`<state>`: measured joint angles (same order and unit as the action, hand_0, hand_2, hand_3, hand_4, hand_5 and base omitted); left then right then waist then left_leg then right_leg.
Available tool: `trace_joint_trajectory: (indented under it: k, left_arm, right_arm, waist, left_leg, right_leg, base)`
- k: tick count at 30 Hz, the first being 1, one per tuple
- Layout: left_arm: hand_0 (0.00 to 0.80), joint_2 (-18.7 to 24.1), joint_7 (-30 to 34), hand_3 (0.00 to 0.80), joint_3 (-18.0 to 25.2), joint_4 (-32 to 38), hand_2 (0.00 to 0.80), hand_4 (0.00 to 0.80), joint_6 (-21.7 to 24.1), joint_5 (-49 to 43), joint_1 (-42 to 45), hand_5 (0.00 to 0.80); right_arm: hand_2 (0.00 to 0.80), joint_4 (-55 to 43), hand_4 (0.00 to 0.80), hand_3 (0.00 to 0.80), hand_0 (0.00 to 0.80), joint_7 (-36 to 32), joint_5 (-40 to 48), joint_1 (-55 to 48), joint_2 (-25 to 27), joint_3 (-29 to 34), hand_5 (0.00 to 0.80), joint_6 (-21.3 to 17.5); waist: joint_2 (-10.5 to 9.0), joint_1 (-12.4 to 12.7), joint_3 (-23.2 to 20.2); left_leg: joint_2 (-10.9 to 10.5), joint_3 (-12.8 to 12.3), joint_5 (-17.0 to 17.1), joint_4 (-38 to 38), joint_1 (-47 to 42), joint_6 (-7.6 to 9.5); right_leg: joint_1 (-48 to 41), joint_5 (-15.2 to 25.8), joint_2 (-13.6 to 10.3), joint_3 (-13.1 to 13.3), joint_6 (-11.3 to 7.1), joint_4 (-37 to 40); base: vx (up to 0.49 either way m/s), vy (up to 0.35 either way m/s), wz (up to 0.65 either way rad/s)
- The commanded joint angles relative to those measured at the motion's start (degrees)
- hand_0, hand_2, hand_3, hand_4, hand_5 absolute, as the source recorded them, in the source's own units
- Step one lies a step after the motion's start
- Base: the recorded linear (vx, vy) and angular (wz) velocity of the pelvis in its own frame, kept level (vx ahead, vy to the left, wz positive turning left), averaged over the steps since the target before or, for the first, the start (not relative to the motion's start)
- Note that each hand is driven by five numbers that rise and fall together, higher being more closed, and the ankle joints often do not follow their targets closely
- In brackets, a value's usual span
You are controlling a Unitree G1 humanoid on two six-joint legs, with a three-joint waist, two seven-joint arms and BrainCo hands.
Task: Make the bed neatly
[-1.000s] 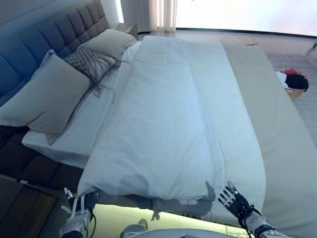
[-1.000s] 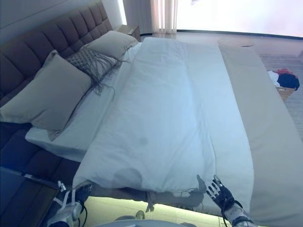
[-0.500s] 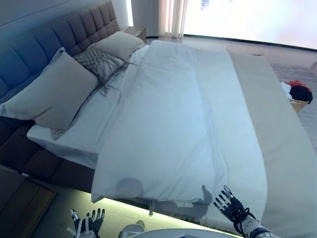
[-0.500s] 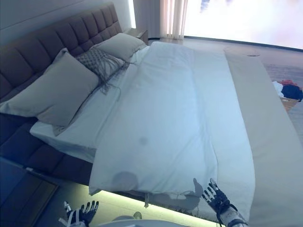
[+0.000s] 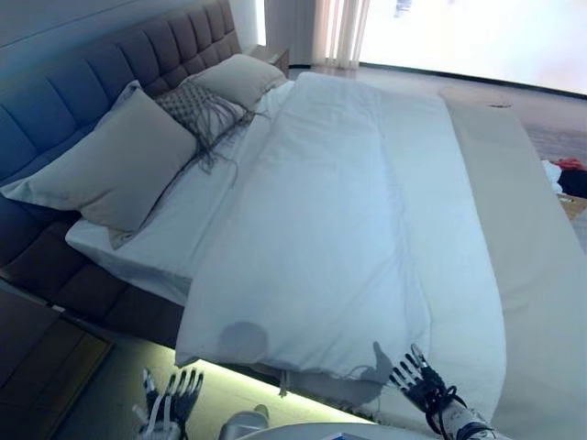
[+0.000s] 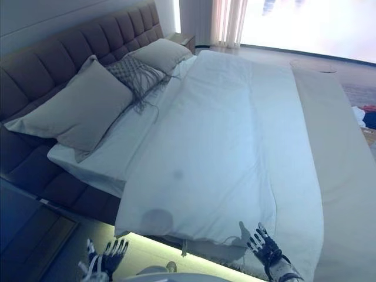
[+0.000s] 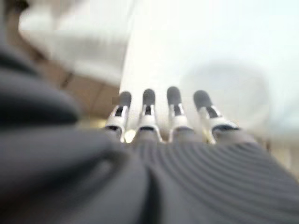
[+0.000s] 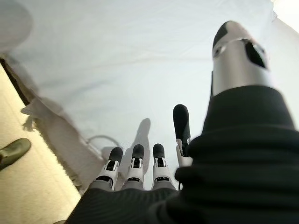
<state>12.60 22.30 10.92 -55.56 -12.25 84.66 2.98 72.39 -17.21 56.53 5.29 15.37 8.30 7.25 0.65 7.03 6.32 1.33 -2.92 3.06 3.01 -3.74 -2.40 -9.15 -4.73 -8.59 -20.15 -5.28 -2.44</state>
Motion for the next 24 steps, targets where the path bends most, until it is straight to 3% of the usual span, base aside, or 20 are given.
trace_joint_trajectory:
  k: [1, 7, 12, 18, 24]
  left_arm:
    - [0.0, -2.89, 7.19, 0.0, -3.4, 4.83, 0.0, 0.0, 2.45, 5.19, -4.63, 0.0]
    - [0.0, -5.44, 13.87, 0.0, -8.92, 10.83, 0.0, 0.0, 8.72, 10.21, -10.56, 0.0]
    - [0.0, -5.41, 15.65, 0.0, -11.64, 14.64, 0.0, 0.0, 13.13, 12.9, -18.12, 0.0]
    - [0.0, -3.26, 10.62, 0.0, -10.94, 23.57, 0.0, 0.0, 16.91, 16.94, -23.96, 0.0]
    - [0.0, -2.31, 7.65, 0.0, -8.21, 27.7, 0.0, 0.0, 21.21, 18.57, -26.18, 0.0]
  right_arm:
    - [0.0, 0.63, 0.0, 0.0, 0.0, 1.39, 3.37, 3.94, -0.18, 0.8, 0.0, -0.99]
    - [0.0, 0.69, 0.0, 0.0, 0.0, 3.4, 5.05, 9.14, 3.18, -0.72, 0.0, -0.61]
    - [0.0, 1.92, 0.0, 0.0, 0.0, 6.22, 6.8, 17.92, 8.3, -2.52, 0.0, -0.61]
    - [0.0, 2.67, 0.0, 0.0, 0.0, 5.74, 8.42, 24.34, 11.79, -4.06, 0.0, -2.2]
    - [0.0, 1.81, 0.0, 0.0, 0.0, 6.35, 9.64, 29.84, 13.98, -5.02, 0.0, -2.51]
  waist:
    - [1.71, -0.14, 2.28]
    - [5.17, -2.47, 7.98]
    - [7.84, -4.99, 14.63]
    - [7.72, -5.42, 19.47]
    - [7.25, -4.5, 21.91]
  left_leg:
    - [-0.96, -0.93, -7.42, -6.57, 0.93, 1.68]
    - [-1.91, -1.43, -5.29, -8.1, 7.26, 0.77]
    - [-2.86, -2.46, -6.1, -17.44, 16.45, 0.12]
    - [-3.56, -3.26, -10.95, -30.54, 27.62, 1.7]
    - [-2.59, -2.89, -14.54, -40.42, 36.72, 2.94]
  right_leg:
    - [5.21, 3.74, -4.05, 3.25, -1.88, -2.56]
    - [11.08, 3.76, -4.82, 4.99, -0.92, -4.03]
    - [20.69, 2.15, -5.54, 6.57, 1.14, -12.64]
    - [34.57, -2.36, -5.88, 9.05, 2.59, -28.26]
    - [44.05, -5.69, -6.1, 10.99, 3.54, -39.62]
  base:
    - [-0.096, -0.007, -0.09]
    - [-0.193, 0.061, -0.06]
    - [-0.2, 0.1, -0.14]
    - [-0.142, -0.011, 0.01]
    - [-0.054, -0.062, 0.03]
